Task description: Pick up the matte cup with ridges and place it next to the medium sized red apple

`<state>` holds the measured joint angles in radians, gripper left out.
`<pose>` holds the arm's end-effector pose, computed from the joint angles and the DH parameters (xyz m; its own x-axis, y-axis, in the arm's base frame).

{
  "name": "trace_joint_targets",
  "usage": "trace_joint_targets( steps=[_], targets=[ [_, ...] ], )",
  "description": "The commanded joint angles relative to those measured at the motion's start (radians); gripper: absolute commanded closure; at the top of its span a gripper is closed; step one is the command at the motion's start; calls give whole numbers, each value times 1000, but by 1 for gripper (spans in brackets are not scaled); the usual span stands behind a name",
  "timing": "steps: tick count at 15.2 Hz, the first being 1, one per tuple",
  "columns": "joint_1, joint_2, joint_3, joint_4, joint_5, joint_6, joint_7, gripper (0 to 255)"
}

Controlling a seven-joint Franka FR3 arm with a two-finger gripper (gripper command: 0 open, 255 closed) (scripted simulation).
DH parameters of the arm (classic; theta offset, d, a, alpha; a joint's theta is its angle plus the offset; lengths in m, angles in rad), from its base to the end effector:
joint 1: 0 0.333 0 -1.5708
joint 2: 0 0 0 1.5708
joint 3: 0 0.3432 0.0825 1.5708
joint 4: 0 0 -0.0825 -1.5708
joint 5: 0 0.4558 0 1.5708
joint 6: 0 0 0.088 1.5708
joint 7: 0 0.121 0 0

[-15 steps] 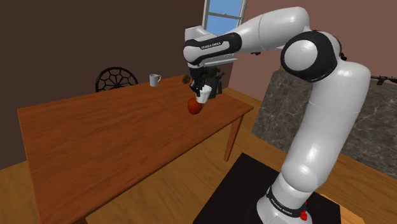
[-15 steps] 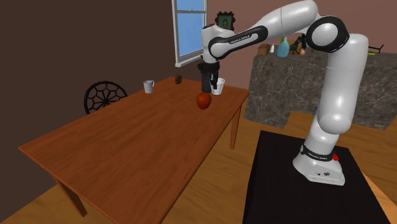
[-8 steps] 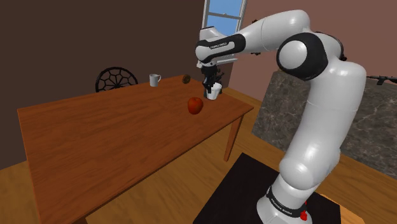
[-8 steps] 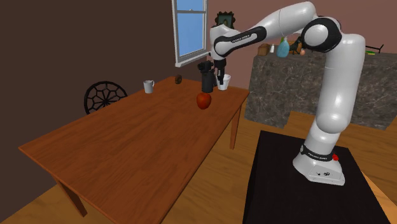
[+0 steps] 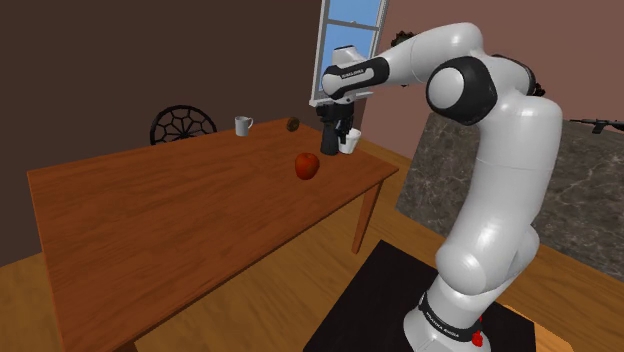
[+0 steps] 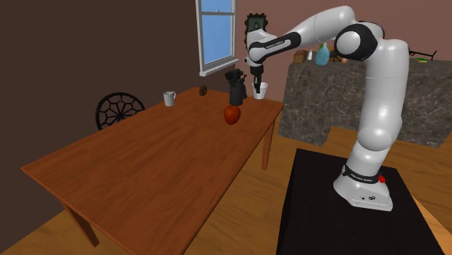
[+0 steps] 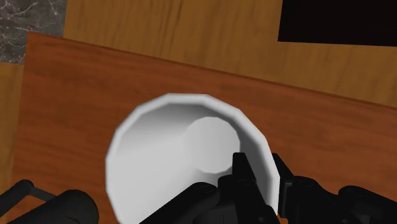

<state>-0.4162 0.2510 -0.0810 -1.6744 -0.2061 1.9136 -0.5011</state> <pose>0.6163 -0.3495 0.4446 0.9908 0.0658 -0.1184 0.0862 -0.9805 0.1764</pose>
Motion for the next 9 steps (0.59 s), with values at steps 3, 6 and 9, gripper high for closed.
trace_joint_targets(
  steps=[3, 6, 9],
  targets=[
    [-4, 9, -2, -39, -2, 49, 4, 255],
    [-4, 20, -2, -65, -5, 85, 11, 255],
    [-5, 32, -3, -88, -7, 120, 18, 255]
  ],
)
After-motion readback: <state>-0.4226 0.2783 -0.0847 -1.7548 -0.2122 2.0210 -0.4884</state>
